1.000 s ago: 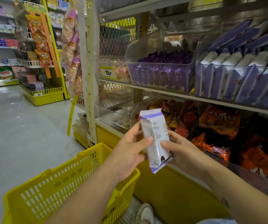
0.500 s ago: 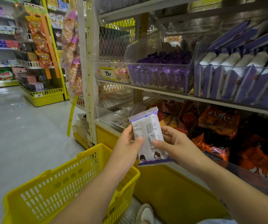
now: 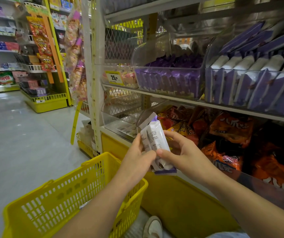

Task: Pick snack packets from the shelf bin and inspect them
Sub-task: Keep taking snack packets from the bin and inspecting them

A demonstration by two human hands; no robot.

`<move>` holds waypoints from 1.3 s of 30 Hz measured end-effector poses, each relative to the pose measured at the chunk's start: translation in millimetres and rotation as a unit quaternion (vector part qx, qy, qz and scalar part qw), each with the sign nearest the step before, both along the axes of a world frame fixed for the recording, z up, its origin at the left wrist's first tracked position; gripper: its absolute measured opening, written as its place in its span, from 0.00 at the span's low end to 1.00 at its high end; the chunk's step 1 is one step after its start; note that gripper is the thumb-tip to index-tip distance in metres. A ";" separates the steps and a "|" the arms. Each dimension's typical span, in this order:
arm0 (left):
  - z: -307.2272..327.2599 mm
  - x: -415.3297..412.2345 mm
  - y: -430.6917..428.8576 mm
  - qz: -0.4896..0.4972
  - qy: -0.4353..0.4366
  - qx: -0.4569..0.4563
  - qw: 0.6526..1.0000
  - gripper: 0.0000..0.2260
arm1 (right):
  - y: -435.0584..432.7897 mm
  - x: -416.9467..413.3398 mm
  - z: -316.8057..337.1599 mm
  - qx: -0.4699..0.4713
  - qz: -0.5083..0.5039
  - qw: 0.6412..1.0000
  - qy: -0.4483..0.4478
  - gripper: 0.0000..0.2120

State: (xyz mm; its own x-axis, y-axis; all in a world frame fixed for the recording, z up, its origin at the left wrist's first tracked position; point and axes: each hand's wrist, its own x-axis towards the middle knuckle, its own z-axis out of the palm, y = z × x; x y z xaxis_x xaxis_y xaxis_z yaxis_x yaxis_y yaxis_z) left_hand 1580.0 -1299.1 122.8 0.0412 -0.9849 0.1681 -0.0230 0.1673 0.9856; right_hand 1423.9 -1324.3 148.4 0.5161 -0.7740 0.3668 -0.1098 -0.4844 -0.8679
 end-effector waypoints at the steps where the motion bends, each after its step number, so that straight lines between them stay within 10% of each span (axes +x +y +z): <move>1: 1.6 1.6 -0.3 0.007 0.016 0.007 1.000 0.22 | 1.3 0.1 0.8 -0.001 0.004 1.000 0.003 0.22; 10: 4.9 7.2 -0.3 0.042 0.060 0.016 0.997 0.11 | 8.4 0.9 4.7 -0.018 0.007 1.000 0.019 0.23; 20: 28.7 -24.3 7.7 -0.117 0.160 0.056 0.978 0.28 | 19.3 -14.2 15.2 -0.032 -0.012 0.999 0.012 0.23; 25: 49.3 -44.4 13.6 -0.111 0.202 0.024 0.973 0.12 | 28.3 -37.5 37.9 -0.035 -0.011 0.995 0.089 0.25; 39: 156.4 -120.7 19.9 -0.177 0.231 -0.051 0.955 0.16 | 63.6 -139.3 149.1 -0.235 -0.106 0.962 0.087 0.19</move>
State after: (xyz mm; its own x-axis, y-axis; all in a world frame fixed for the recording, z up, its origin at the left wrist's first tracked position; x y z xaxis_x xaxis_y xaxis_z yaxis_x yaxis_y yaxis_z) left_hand 1459.3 -1279.2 279.2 -0.1977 -0.9306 0.3081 0.4859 0.1800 0.8553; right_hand 1284.6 -1260.7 297.5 0.4499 -0.6383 0.6247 -0.3732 -0.7698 -0.5179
